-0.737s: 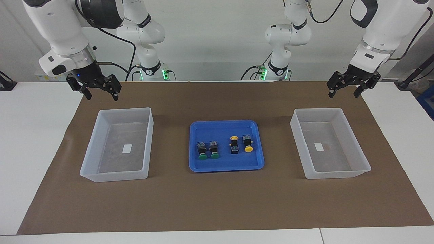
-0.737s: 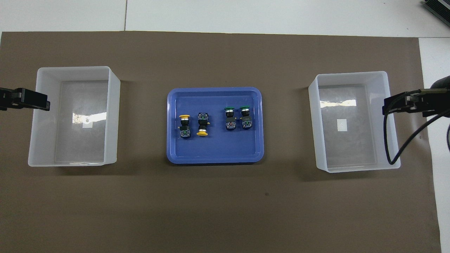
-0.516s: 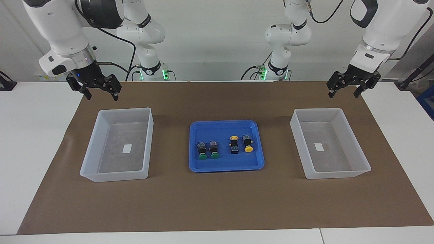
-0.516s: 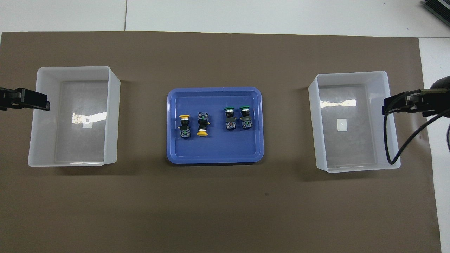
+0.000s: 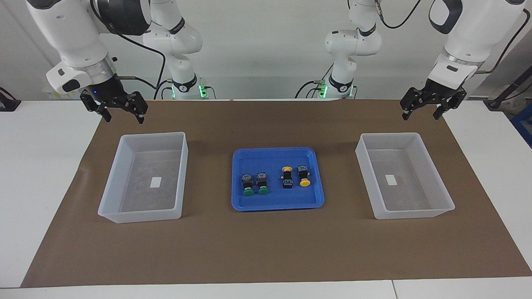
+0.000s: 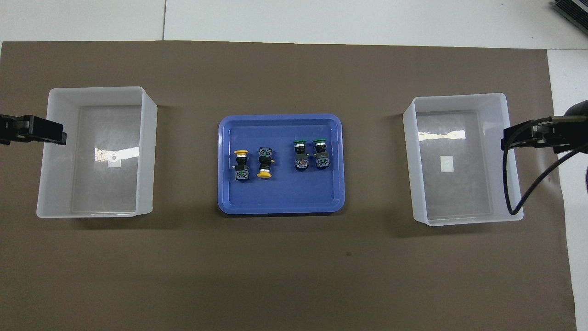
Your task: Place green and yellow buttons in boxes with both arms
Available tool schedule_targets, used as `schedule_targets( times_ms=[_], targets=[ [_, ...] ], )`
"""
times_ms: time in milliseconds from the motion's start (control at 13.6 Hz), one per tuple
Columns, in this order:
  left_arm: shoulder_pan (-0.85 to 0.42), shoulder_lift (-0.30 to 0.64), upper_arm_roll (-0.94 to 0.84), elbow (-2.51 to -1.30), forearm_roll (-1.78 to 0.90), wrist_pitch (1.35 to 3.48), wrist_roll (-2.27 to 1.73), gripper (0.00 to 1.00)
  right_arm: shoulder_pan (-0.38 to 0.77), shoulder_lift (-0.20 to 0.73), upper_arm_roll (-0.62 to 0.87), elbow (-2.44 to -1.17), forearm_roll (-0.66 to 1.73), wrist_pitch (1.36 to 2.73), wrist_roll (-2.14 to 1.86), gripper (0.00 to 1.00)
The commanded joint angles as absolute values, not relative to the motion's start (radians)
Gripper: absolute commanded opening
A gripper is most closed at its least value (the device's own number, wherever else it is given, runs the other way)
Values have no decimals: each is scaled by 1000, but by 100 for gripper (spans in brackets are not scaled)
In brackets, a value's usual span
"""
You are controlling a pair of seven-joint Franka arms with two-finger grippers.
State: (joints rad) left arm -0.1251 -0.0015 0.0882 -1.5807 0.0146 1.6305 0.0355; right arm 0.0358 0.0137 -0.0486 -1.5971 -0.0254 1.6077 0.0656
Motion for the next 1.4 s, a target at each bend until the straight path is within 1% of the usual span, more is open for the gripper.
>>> schedule_targets(
  times_ms=[0, 368, 516, 737, 958, 1105, 1179, 1326],
  targets=[
    [-130, -9, 91, -1578, 12, 1615, 35, 100, 26, 8, -43, -1606, -26, 1608, 46, 100],
    [-143, -8, 66, -1586, 8, 1609, 15, 100, 32, 8, -43, -1606, -26, 1612, 49, 100],
    [-176, -6, 63, -1591, 8, 1623, -52, 100, 37, 5, -43, -1624, -26, 1649, 57, 100],
    [-236, 21, 63, -1597, 5, 1640, -152, 100, 37, 5, -20, -1628, -26, 1654, 101, 100],
    [-297, 40, 61, -1640, 2, 1704, -274, 100, 37, -3, -8, -1638, -26, 1663, 106, 100],
    [-359, 75, 63, -1667, -3, 1770, -371, 100, 37, -11, 6, -1673, -25, 1747, 107, 100],
    [-379, 95, 61, -1678, -3, 1804, -403, 100, 38, -11, 12, -1681, -25, 1767, 106, 100],
    [-435, 136, 63, -1713, -3, 1889, -469, 100, 76, -9, 21, -1700, -25, 1775, 109, 100]
  ],
)
